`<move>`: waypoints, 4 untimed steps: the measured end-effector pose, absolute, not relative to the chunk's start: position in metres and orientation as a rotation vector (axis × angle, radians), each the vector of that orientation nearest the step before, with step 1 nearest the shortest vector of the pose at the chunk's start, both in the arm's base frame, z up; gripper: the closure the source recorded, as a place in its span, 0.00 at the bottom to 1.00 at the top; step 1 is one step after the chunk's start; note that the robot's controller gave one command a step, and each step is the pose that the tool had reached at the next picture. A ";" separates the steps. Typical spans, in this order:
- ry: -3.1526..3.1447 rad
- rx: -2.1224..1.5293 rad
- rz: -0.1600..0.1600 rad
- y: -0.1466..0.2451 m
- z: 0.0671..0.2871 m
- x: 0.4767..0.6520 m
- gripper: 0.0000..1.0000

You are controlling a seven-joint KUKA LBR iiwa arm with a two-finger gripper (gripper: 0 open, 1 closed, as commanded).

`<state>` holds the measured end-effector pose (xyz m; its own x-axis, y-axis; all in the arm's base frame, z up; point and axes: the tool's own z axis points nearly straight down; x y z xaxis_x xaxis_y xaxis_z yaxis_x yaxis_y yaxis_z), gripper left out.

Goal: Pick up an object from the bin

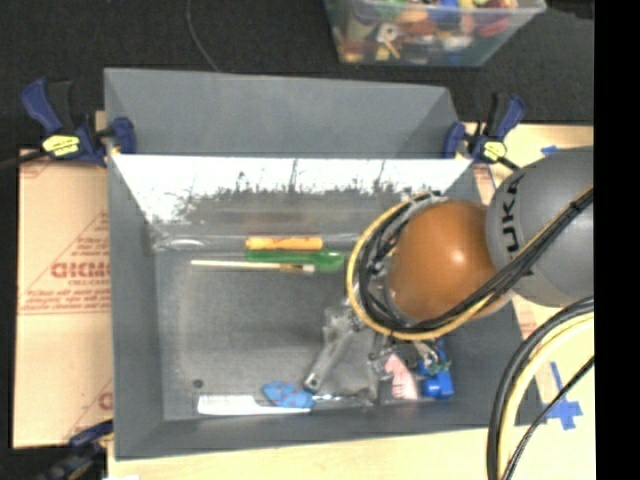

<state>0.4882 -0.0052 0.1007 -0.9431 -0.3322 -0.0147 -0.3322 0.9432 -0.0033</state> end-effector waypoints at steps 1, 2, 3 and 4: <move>2.998 -0.901 0.004 -0.023 0.071 0.531 0.00; 3.056 -0.641 0.004 0.011 0.071 0.478 1.00; 3.056 -0.640 0.004 0.011 0.071 0.478 1.00; 3.067 -0.641 0.007 0.011 0.092 0.475 1.00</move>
Offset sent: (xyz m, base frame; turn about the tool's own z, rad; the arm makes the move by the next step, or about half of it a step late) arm -0.0114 0.0158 -0.0307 -0.0760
